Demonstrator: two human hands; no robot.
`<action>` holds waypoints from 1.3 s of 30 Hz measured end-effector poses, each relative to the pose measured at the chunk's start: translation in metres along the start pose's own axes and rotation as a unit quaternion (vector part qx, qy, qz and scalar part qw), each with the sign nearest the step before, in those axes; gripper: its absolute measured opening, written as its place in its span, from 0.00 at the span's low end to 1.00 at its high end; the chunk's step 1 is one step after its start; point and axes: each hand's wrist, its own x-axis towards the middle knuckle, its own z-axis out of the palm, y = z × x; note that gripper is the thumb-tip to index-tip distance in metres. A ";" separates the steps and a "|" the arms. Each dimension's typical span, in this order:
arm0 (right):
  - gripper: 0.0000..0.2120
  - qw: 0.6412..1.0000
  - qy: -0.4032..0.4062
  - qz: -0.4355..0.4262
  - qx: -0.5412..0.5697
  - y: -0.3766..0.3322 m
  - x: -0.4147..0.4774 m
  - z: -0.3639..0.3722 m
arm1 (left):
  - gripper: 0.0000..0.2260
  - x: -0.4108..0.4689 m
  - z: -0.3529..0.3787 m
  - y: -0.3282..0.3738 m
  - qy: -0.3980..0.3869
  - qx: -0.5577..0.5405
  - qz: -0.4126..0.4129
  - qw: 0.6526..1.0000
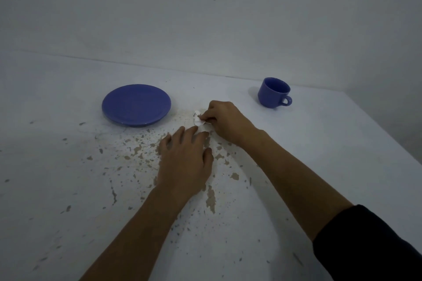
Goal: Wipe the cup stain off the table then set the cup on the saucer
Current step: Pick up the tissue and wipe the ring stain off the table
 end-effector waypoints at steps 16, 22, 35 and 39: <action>0.12 0.996 0.045 0.081 0.001 0.024 -0.008 0.002 | 0.19 -0.002 -0.002 0.000 0.002 -0.008 0.004 1.000; 0.13 0.997 0.036 0.066 -0.009 0.004 -0.023 0.009 | 0.20 -0.002 -0.003 0.000 -0.004 -0.009 0.003 1.000; 0.11 0.993 0.047 0.100 -0.049 0.009 -0.004 0.016 | 0.20 -0.002 -0.005 0.001 -0.020 -0.001 -0.002 1.000; 0.14 0.995 0.043 0.072 -0.045 0.022 -0.018 0.007 | 0.20 -0.002 -0.004 0.001 -0.021 -0.006 0.002 1.000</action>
